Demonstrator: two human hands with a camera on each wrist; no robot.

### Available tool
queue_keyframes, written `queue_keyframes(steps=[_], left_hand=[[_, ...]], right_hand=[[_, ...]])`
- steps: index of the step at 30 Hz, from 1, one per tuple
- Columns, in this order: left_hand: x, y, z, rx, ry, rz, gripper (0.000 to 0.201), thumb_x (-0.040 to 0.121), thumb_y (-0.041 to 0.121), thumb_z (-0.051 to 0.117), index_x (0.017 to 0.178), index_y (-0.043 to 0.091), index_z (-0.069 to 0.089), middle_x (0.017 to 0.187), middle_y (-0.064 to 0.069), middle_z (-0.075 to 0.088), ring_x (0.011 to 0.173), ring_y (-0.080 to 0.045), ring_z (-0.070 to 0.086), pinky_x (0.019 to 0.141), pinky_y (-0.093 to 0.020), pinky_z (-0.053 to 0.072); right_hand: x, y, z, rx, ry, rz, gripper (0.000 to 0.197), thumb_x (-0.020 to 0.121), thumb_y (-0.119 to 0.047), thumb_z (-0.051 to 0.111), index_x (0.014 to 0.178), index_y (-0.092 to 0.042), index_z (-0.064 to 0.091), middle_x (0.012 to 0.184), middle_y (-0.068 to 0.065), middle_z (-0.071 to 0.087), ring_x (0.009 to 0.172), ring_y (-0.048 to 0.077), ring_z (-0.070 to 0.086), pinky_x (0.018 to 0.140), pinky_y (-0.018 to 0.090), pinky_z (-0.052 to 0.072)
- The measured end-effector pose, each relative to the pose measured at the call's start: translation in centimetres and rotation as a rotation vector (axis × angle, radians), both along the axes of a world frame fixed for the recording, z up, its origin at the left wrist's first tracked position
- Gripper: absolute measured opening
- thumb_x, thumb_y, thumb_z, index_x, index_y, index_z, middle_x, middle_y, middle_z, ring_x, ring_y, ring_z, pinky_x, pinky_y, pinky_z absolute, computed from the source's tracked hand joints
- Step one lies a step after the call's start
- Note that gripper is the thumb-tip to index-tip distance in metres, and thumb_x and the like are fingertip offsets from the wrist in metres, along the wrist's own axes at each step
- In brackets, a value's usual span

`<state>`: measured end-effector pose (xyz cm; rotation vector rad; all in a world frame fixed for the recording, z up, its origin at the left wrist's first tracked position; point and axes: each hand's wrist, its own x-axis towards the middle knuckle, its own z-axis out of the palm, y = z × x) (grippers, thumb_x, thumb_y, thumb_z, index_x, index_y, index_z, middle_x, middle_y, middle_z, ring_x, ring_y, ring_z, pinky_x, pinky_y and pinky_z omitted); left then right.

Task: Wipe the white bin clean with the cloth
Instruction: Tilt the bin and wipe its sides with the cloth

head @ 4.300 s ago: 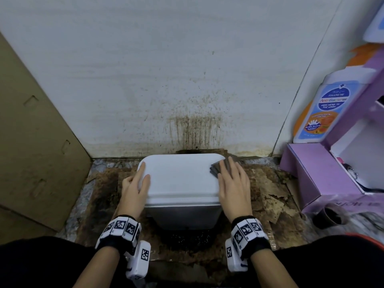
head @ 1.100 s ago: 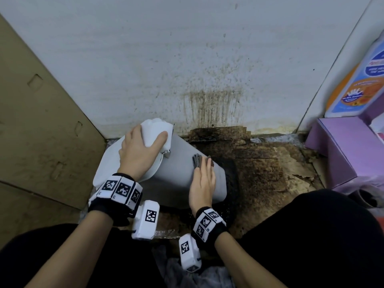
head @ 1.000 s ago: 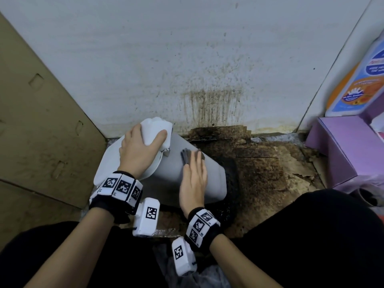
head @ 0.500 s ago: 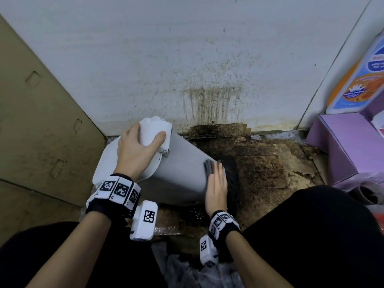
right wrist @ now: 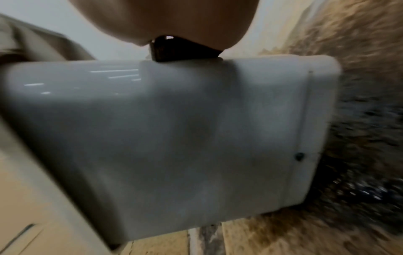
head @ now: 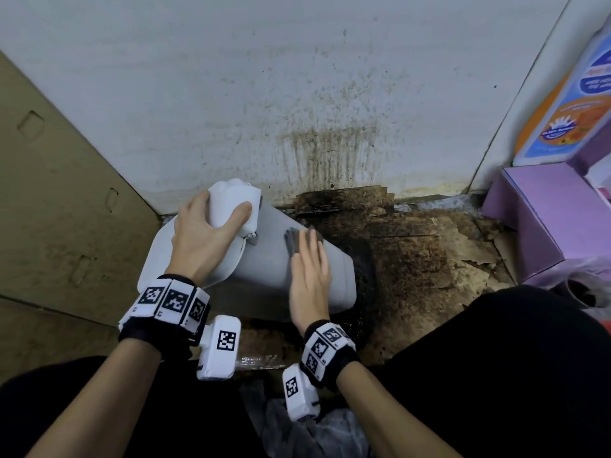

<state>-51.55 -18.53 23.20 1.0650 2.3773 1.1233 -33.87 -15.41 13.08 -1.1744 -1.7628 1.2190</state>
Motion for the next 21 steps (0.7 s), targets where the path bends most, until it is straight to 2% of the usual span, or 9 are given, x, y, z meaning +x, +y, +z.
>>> queue_keyframes(steps=[3,8,11,13,15,18,21], left_hand=[[0.0,-0.1,0.0,0.009,0.011,0.000,0.101,0.064,0.095,0.053,0.138,0.027,0.052,0.140,0.003,0.056,0.132,-0.022,0.052,0.109,-0.054,0.043],[-0.1,-0.3,0.0,0.003,0.019,-0.008,0.096,0.067,0.095,0.053,0.133,0.025,0.055,0.135,0.000,0.057,0.128,-0.025,0.054,0.106,-0.056,0.045],[0.4,-0.4,0.5,0.014,0.013,0.000,0.091,0.071,0.087,0.055,0.138,0.025,0.053,0.140,0.000,0.052,0.133,-0.023,0.048,0.112,-0.052,0.041],[0.6,-0.5,0.6,0.018,0.015,0.005,0.089,0.071,0.083,0.056,0.138,0.023,0.053,0.140,-0.001,0.051,0.133,-0.023,0.047,0.112,-0.052,0.039],[0.7,-0.4,0.6,0.014,0.014,0.002,0.091,0.070,0.087,0.056,0.136,0.024,0.053,0.139,0.000,0.053,0.132,-0.024,0.049,0.110,-0.053,0.041],[0.6,-0.2,0.4,0.001,0.025,0.011,0.092,0.070,0.086,0.055,0.138,0.023,0.052,0.140,-0.001,0.053,0.132,-0.025,0.049,0.110,-0.054,0.041],[0.5,-0.1,0.6,-0.010,0.028,0.013,0.098,0.068,0.091,0.053,0.138,0.022,0.052,0.140,-0.002,0.054,0.132,-0.026,0.050,0.110,-0.054,0.042]], right_hand=[[-0.5,-0.5,1.6,0.132,0.006,0.099,0.051,0.105,-0.041,0.018,0.156,-0.037,0.014,0.167,-0.015,0.004,0.152,0.002,-0.003,0.122,0.024,-0.003],[1.5,1.3,-1.4,0.225,-0.059,0.163,0.052,0.108,-0.034,0.018,0.159,-0.028,0.013,0.167,-0.014,0.006,0.153,0.004,0.004,0.124,0.028,0.007],[3.2,2.2,-4.4,0.115,-0.093,0.065,0.054,0.106,-0.039,0.016,0.159,-0.027,0.016,0.166,-0.012,0.009,0.152,0.001,0.006,0.125,0.031,0.009],[4.4,2.4,-6.4,0.035,-0.144,-0.036,0.056,0.104,-0.040,0.017,0.158,-0.025,0.021,0.166,-0.009,0.012,0.153,0.007,0.010,0.125,0.032,0.009],[5.2,2.2,-7.7,-0.091,-0.193,-0.137,0.054,0.105,-0.039,0.019,0.158,-0.025,0.022,0.166,-0.006,0.014,0.153,0.014,0.013,0.124,0.030,0.006],[4.9,1.8,-7.9,-0.247,-0.188,-0.235,0.049,0.109,-0.030,0.024,0.158,-0.024,0.021,0.166,-0.004,0.014,0.152,0.018,0.013,0.122,0.028,0.003],[3.7,1.3,-6.6,-0.284,-0.157,-0.275,0.049,0.109,-0.030,0.024,0.157,-0.026,0.023,0.167,-0.006,0.013,0.151,0.015,0.010,0.123,0.029,0.000]])
